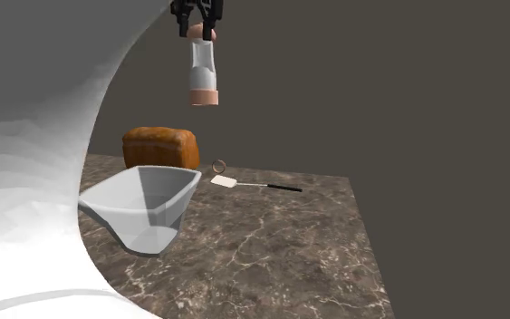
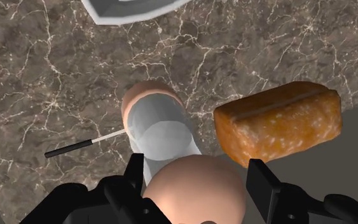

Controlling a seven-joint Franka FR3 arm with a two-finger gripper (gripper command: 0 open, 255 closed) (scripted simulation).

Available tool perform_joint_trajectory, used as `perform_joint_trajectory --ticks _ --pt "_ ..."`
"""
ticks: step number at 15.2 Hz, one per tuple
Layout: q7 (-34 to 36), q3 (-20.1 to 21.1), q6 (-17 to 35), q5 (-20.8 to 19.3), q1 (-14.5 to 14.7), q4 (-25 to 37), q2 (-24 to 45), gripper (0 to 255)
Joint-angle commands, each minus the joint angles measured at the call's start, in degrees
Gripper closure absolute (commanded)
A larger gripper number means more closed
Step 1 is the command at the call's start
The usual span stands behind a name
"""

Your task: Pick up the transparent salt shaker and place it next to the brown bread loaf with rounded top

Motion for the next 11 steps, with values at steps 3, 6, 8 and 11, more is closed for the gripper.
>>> perform_joint_trajectory --ticks 3,6,8,11 --pt "6.0 1.3 -4.5 -7.7 7.4 15.9 12.6 255" --pt "8.3 -0.4 -13.9 -15.2 18.5 40.3 27.4 255" --pt "8.4 -0.2 -9.5 -13.3 15.8 32.2 23.9 255" --pt "8.4 0.4 -4.9 -12.0 13.3 24.5 20.9 255"
